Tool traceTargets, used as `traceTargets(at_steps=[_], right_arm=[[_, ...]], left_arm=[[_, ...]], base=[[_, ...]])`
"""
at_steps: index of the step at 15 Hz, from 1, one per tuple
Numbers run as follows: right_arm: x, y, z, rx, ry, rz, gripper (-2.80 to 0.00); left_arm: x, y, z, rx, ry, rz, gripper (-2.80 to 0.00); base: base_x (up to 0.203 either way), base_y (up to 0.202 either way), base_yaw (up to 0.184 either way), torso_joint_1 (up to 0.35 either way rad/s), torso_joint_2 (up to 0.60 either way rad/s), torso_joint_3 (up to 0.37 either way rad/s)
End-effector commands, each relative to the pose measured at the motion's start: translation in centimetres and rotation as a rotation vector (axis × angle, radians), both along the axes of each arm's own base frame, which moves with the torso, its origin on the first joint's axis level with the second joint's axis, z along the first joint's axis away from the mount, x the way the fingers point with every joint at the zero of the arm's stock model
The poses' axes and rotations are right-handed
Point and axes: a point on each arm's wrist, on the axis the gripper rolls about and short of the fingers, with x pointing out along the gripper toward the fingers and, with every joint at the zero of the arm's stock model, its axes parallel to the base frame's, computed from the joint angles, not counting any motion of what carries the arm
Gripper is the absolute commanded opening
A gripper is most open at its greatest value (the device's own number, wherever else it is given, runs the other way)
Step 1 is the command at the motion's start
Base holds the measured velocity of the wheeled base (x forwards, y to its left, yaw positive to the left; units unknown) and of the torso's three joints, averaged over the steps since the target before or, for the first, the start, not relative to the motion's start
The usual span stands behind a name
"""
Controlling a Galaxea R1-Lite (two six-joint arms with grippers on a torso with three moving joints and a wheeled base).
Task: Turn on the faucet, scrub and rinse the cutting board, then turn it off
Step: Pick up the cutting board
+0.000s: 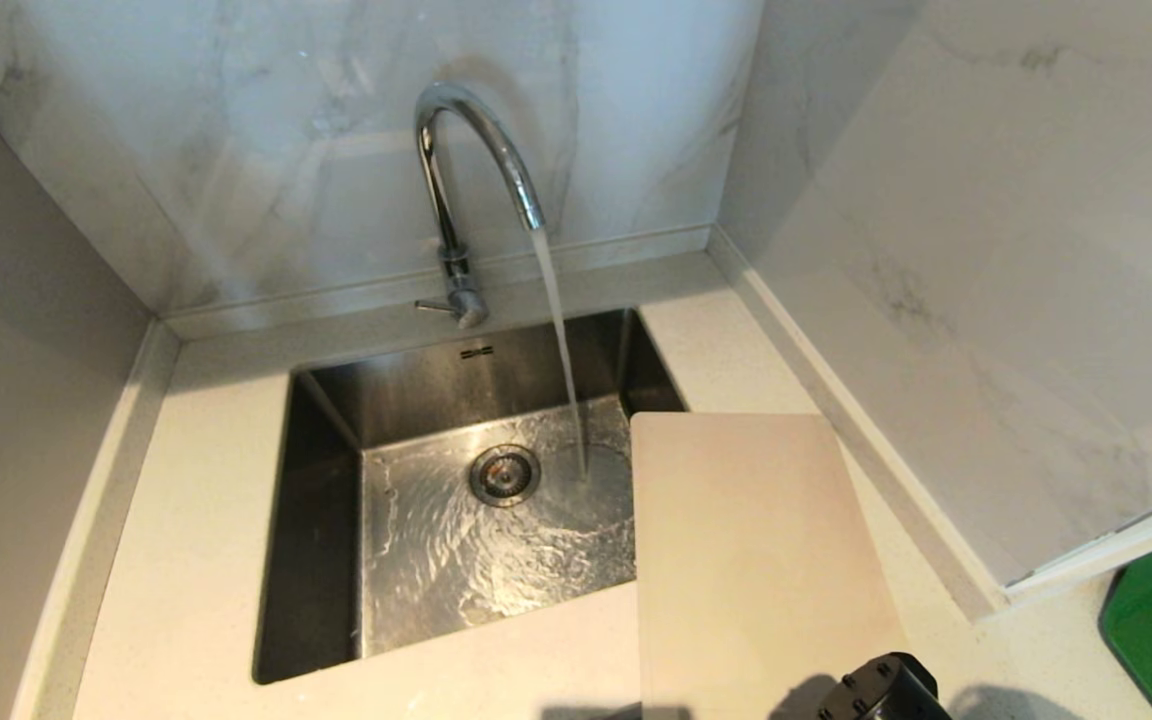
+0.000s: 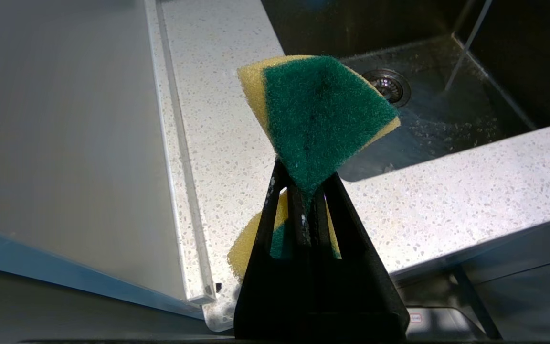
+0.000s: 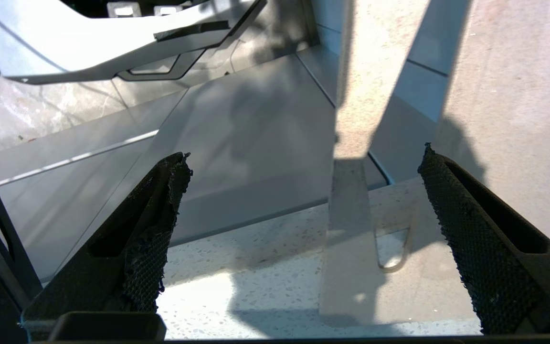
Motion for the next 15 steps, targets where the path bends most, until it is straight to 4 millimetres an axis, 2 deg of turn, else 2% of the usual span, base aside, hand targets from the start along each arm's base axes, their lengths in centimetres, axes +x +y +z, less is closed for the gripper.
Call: traceTargets(at_steps=[1,15], right_arm=[[0.2,0.1,-0.4,-0.014,0.013,0.004,0.0],[0.2,0.4,-1.8,-0.048,0.092,0.019,0.0]], left_arm=[[0.0,0.0,0.0,-0.001,-0.002,0.0,-2.8],[0.0,0.0,0.0,-0.001,-0.002,0.0,-2.8]], base=[[0.0,0.0,0.0,0.0,0.0,0.0],[0.0,0.0,0.0,0.0,0.0,0.0]])
